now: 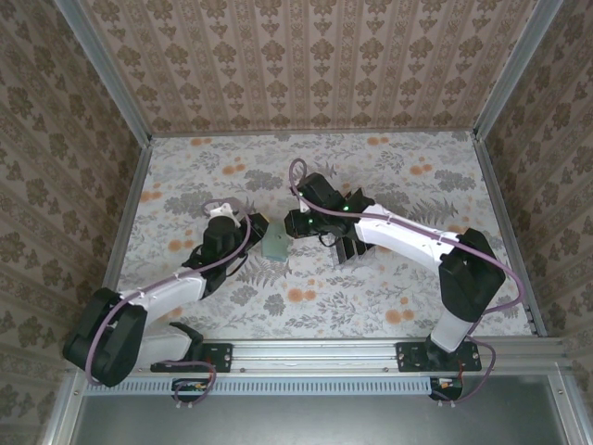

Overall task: Put the credit cards into the card holder
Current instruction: Pass the card holder, then open the button on the card holder.

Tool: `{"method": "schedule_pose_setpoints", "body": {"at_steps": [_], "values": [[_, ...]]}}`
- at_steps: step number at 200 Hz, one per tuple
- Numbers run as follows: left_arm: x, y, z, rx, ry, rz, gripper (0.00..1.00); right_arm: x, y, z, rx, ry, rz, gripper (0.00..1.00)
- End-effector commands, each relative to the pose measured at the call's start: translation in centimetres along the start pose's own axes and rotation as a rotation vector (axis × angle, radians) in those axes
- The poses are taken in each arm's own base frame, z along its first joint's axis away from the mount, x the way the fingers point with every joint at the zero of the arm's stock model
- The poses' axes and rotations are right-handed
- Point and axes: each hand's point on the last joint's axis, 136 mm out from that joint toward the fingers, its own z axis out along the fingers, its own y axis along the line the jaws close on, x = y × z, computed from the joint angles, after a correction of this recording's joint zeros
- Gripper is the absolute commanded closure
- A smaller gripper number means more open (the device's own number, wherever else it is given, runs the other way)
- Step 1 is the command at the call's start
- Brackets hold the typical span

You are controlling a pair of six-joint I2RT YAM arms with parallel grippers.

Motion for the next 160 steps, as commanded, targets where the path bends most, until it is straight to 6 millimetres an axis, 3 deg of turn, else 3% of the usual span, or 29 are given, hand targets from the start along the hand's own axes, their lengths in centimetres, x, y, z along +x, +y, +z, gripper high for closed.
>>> {"method": "schedule_pose_setpoints", "body": {"at_steps": [1, 43, 160], "values": [[-0.4, 0.0, -0.4, -0.010, -0.026, 0.037, 1.00, 0.4, 1.6, -0.3, -0.039, -0.011, -0.006, 0.60], [-0.8, -0.2, -0.7, -0.007, -0.044, 0.030, 1.00, 0.9, 2.9, 0.6, -0.058, -0.009, -0.003, 0.48], [-1.0, -0.3, -0.9, -0.012, -0.051, 0.027, 1.00, 0.9, 2.8, 3.3, -0.029, 0.005, 0.002, 0.49]]}}
